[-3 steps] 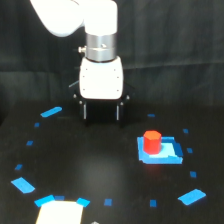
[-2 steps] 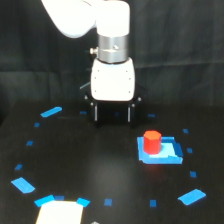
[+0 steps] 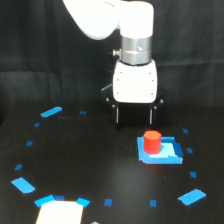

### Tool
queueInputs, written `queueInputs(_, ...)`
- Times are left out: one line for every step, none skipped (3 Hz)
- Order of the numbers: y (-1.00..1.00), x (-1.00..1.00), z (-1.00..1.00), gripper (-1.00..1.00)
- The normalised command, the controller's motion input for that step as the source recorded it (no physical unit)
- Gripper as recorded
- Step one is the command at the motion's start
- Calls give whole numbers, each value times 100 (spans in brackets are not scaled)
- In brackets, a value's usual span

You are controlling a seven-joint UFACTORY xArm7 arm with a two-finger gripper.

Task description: Pick up the red object from the table

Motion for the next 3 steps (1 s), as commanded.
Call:
queueInputs(-91,-13,3,-11)
queueInputs(-100,6,-7,71)
queueInputs(-64,-2,-1,100)
